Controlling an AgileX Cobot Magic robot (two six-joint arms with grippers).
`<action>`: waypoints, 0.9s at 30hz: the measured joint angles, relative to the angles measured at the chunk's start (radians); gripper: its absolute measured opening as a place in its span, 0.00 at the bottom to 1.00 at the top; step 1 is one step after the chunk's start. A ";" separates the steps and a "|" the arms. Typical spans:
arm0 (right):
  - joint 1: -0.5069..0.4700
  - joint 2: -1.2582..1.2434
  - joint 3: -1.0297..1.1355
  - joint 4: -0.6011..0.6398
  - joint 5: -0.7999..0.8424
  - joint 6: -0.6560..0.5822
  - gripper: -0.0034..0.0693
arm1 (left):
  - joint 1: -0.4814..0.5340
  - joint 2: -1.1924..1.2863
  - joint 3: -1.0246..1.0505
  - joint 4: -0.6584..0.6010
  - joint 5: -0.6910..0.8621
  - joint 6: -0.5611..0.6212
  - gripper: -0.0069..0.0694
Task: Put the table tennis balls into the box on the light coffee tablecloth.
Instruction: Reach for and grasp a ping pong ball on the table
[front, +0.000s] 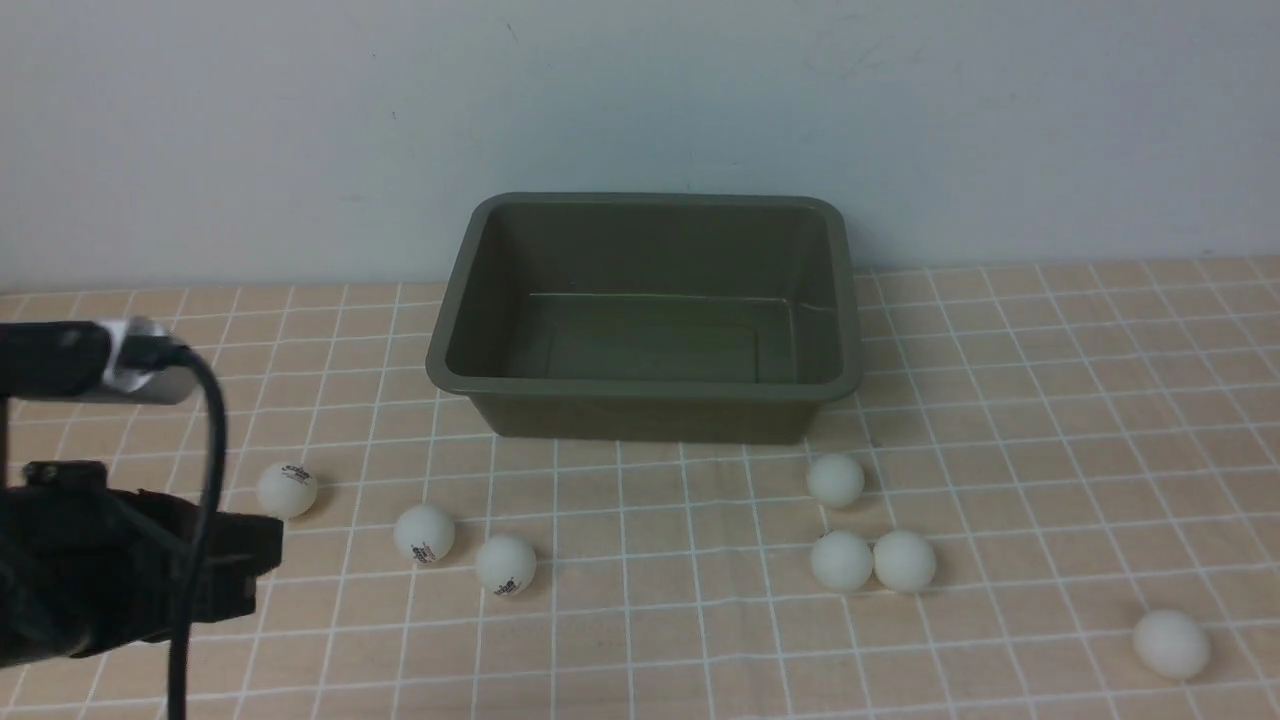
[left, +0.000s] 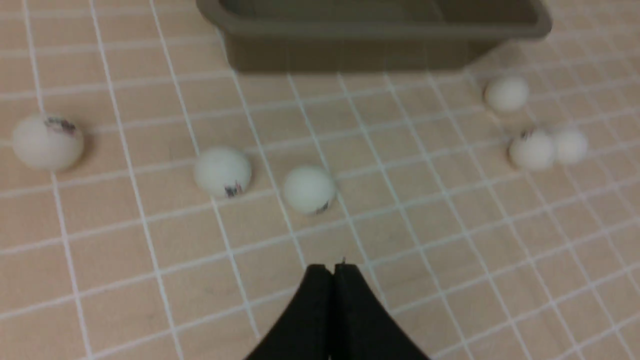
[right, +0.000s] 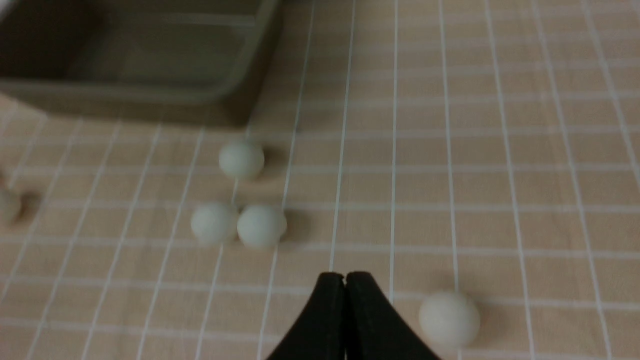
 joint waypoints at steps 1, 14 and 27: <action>0.000 0.023 -0.007 -0.006 0.021 -0.001 0.02 | 0.000 0.028 -0.014 0.023 0.017 -0.012 0.00; 0.000 0.361 -0.032 -0.254 0.078 0.185 0.03 | -0.002 0.304 -0.161 0.588 0.062 -0.475 0.00; 0.000 0.505 -0.191 -0.221 0.151 0.132 0.20 | -0.003 0.422 -0.168 0.557 -0.007 -0.489 0.00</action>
